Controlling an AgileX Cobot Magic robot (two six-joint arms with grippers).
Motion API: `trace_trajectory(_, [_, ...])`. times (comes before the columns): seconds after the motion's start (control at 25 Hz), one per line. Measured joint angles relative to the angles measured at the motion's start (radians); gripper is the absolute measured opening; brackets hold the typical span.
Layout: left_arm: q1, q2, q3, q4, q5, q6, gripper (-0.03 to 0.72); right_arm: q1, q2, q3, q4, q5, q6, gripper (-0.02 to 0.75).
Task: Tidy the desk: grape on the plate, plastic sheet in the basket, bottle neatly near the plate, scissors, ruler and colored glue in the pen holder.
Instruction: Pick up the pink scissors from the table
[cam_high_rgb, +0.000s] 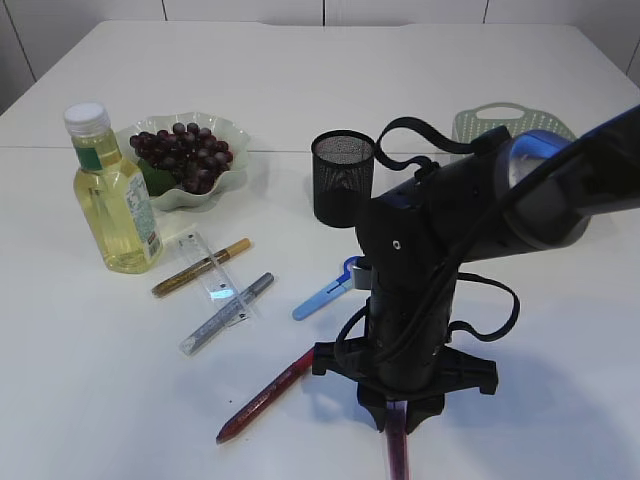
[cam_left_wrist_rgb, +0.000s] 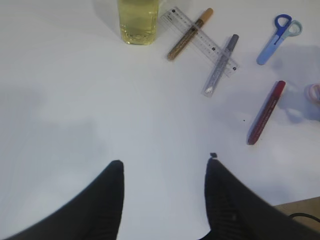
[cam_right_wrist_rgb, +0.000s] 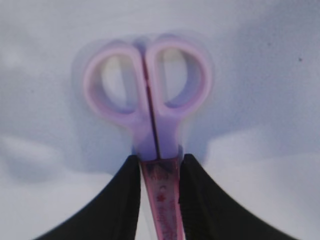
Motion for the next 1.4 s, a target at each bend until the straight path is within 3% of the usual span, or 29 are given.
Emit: trace_trajectory(1.4, [0.0,0.0,0.0,-0.002,0.0,0.0,0.379,0.0,0.0,-0.002,-0.024,-0.014,-0.05,0.227])
